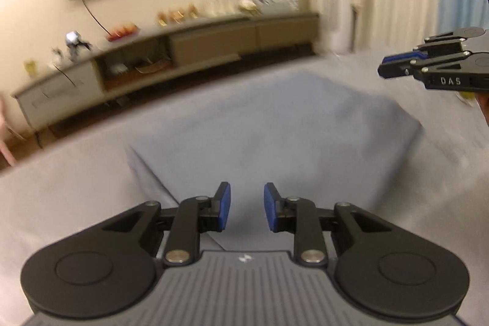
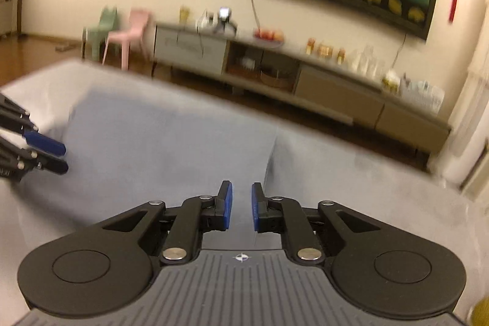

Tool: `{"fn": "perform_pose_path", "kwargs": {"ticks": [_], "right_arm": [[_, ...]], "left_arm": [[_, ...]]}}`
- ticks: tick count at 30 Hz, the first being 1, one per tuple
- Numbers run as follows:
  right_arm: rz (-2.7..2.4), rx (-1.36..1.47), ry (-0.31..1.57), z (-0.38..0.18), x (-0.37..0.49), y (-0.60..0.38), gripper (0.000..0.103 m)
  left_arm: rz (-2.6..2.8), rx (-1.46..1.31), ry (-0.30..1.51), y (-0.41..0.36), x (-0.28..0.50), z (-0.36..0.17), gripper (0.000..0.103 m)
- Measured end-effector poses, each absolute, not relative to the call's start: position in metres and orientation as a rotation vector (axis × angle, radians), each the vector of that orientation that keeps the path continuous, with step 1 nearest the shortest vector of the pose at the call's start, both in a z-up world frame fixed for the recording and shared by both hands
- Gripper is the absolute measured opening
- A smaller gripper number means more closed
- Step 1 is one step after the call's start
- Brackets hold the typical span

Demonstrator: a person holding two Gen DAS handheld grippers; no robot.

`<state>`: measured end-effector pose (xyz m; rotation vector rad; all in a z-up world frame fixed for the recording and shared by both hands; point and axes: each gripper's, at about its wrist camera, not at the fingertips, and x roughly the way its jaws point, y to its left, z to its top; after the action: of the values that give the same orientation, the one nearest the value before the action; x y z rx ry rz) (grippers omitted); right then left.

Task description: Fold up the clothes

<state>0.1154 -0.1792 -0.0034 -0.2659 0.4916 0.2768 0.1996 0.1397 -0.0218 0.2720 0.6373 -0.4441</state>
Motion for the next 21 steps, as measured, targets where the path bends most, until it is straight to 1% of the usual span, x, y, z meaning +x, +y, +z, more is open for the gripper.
{"fn": "perform_pose_path", "kwargs": {"ticks": [3, 5, 6, 9, 11, 13, 15, 17, 19, 21], "right_arm": [[0.299, -0.350, 0.509, 0.006, 0.160, -0.163, 0.024], [0.311, -0.384, 0.568, -0.005, 0.198, -0.152, 0.024], [0.319, -0.397, 0.601, -0.013, 0.215, -0.148, 0.024], [0.304, -0.419, 0.719, -0.048, 0.251, -0.148, 0.024], [0.311, -0.379, 0.726, -0.065, 0.255, -0.156, 0.025], [0.311, -0.308, 0.731, -0.066, 0.259, -0.165, 0.033], [0.306, -0.289, 0.745, -0.064, 0.260, -0.168, 0.034], [0.255, -0.278, 0.718, -0.049, 0.249, -0.173, 0.034], [0.269, -0.228, 0.649, -0.030, 0.221, -0.185, 0.034], [0.329, -0.193, 0.614, -0.023, 0.188, -0.196, 0.034]], "left_arm": [[-0.347, 0.233, 0.604, 0.149, 0.235, -0.013, 0.024], [-0.309, 0.195, 0.611, 0.152, 0.259, -0.017, 0.023], [-0.298, 0.182, 0.619, 0.151, 0.271, -0.022, 0.024], [-0.250, 0.170, 0.688, 0.151, 0.295, -0.051, 0.024], [-0.232, 0.121, 0.722, 0.160, 0.304, -0.063, 0.025], [-0.210, 0.093, 0.748, 0.167, 0.310, -0.068, 0.026], [-0.179, 0.096, 0.762, 0.173, 0.310, -0.062, 0.026], [-0.173, 0.100, 0.752, 0.176, 0.302, -0.048, 0.023], [-0.205, 0.127, 0.738, 0.171, 0.286, -0.034, 0.024], [-0.259, 0.156, 0.736, 0.155, 0.265, -0.025, 0.024]]}}
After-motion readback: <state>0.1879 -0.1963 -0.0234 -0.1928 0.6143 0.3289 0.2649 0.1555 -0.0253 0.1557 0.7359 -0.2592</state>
